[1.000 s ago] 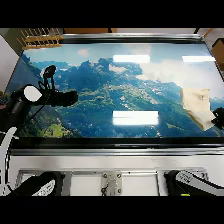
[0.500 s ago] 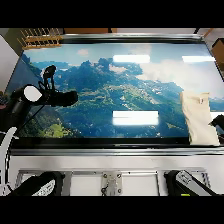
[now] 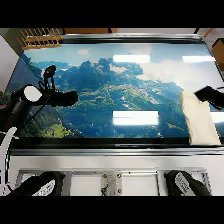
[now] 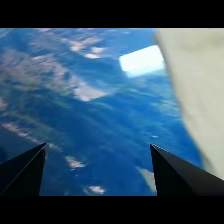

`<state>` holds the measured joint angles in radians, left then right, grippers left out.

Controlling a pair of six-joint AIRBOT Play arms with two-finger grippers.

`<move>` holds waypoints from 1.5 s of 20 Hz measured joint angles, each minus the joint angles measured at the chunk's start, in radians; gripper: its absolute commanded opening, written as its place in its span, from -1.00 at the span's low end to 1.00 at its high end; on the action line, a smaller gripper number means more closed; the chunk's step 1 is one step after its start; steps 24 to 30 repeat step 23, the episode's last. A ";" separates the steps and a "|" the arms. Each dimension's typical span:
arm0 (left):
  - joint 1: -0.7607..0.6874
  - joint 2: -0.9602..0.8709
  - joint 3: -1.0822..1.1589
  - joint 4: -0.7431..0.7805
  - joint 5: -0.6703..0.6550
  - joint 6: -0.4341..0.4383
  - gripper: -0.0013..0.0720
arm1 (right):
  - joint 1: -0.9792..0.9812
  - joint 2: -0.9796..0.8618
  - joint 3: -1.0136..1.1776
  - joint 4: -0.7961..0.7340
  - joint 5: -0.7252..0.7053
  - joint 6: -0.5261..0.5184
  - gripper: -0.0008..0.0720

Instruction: Fold the clothes and pants, and hang the long-sleeved shirts on hangers.

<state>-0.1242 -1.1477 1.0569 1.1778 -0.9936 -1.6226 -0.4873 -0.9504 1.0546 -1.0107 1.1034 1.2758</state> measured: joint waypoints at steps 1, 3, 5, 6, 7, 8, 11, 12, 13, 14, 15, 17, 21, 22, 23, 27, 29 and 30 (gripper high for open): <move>0.000 0.000 0.000 0.001 0.000 0.000 -0.95 | 0.083 0.003 0.002 0.021 0.005 -0.017 0.97; 0.000 0.000 0.000 0.004 0.000 0.000 -0.95 | 0.234 0.002 0.003 0.032 0.013 -0.034 0.97; 0.000 0.000 0.000 0.004 0.001 0.000 -0.95 | 0.343 -0.006 0.004 0.035 0.016 -0.046 0.97; 0.000 0.000 0.000 0.004 0.001 0.000 -0.95 | 0.391 -0.011 0.004 0.036 0.017 -0.047 0.94; 0.000 0.000 0.000 0.005 0.001 0.000 -0.95 | 0.421 -0.013 0.004 0.035 0.017 -0.051 0.36; 0.000 0.000 0.000 0.005 0.002 0.000 -0.95 | 0.442 -0.015 0.004 0.036 0.017 -0.053 -0.54; 0.000 0.000 0.000 0.005 0.002 0.000 -0.95 | 0.478 -0.019 0.004 0.037 0.019 -0.054 -0.92; 0.000 0.000 0.000 0.005 0.002 -0.001 -0.95 | 0.484 -0.019 0.004 0.037 0.020 -0.055 -0.92; 0.000 0.000 0.000 0.005 0.002 -0.001 -0.95 | 0.488 -0.020 0.004 0.038 0.021 -0.057 -0.92; 0.000 0.000 0.000 0.005 0.002 -0.001 -0.95 | 0.491 -0.020 0.004 0.038 0.024 -0.057 -0.92; 0.000 0.000 0.000 0.005 0.002 -0.001 -0.95 | 0.494 -0.020 0.004 0.038 0.024 -0.057 -0.92; 0.000 0.000 0.000 0.007 0.002 -0.002 -0.95 | 0.496 -0.020 0.004 0.039 0.024 -0.057 -0.92; 0.000 0.000 0.000 0.006 0.002 -0.002 -0.95 | 0.498 -0.020 0.004 0.039 0.027 -0.057 -0.92; 0.000 0.000 0.000 0.006 0.002 -0.002 -0.95 | 0.498 -0.020 0.004 0.039 0.027 -0.057 -0.92; 0.000 0.000 0.000 0.006 0.002 -0.002 -0.95 | 0.498 -0.020 0.004 0.039 0.027 -0.057 -0.92; 0.000 0.000 0.000 0.006 0.002 -0.002 -0.95 | 0.498 -0.020 0.004 0.039 0.027 -0.057 -0.92; 0.000 0.000 0.000 0.006 0.002 -0.002 -0.95 | 0.498 -0.020 0.004 0.039 0.027 -0.057 -0.92; 0.000 0.000 0.000 0.006 0.002 -0.002 -0.95 | 0.498 -0.020 0.004 0.039 0.027 -0.057 -0.92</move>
